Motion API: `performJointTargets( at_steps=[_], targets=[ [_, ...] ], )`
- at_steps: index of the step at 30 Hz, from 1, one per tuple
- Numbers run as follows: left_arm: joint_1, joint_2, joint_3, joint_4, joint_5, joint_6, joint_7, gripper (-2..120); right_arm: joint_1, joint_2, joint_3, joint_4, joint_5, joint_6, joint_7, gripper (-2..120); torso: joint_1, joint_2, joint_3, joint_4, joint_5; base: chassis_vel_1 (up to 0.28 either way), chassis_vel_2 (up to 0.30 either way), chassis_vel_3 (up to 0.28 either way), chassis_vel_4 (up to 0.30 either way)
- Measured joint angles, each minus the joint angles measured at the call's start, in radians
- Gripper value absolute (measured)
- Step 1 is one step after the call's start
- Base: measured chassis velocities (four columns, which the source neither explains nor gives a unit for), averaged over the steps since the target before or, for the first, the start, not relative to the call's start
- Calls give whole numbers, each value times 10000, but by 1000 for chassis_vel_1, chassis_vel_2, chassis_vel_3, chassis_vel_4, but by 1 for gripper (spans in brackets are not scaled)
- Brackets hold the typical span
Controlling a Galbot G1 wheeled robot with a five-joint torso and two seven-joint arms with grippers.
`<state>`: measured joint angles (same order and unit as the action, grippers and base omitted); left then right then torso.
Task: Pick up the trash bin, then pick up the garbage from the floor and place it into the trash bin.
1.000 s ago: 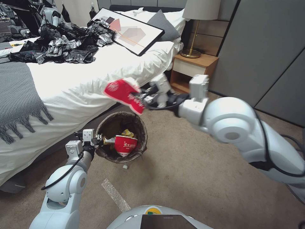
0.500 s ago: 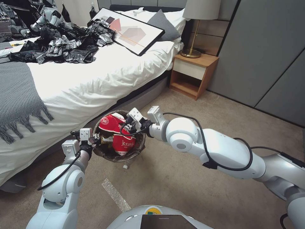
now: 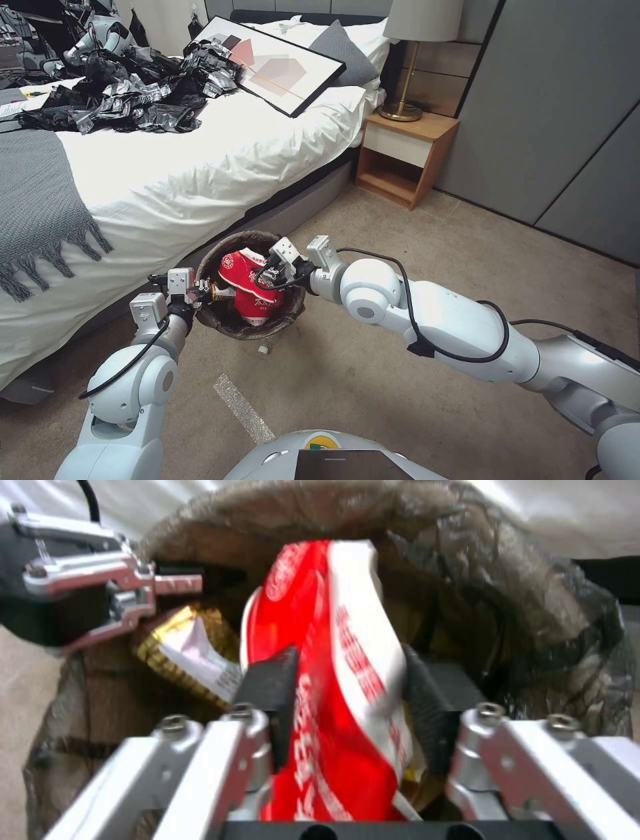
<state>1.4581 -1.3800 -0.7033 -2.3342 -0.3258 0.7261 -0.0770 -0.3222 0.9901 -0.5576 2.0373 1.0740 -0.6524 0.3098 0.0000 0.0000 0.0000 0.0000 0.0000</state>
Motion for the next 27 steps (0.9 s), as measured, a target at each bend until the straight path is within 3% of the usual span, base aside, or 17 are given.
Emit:
performJointTargets(
  at_steps=[15, 23, 26, 27],
  targets=[
    [50, 37, 0, 10, 52, 2, 109, 0, 187, 288, 366, 49, 723, 261, 960, 95, 0, 0, 0, 0, 0, 0, 0, 0, 0],
    [69, 93, -15, -16, 47, 3, 98, 0, 151, -137, 1646, 742, 743, 394, 1158, 100, 0, 0, 0, -1, 2, 0, 0, 0, 0],
    [60, 103, -22, -24, 41, 6, 89, 0, 244, -391, 2234, 1072, 750, 680, 1461, 100, 0, 0, 0, 0, 1, 0, 0, 0, 0],
    [59, 99, -23, -41, 32, 8, 79, 0, 132, -627, 2864, 1294, 603, 1070, 1728, 100, 0, 0, 0, 2, 0, 0, 0, 0, 0]
  ],
)
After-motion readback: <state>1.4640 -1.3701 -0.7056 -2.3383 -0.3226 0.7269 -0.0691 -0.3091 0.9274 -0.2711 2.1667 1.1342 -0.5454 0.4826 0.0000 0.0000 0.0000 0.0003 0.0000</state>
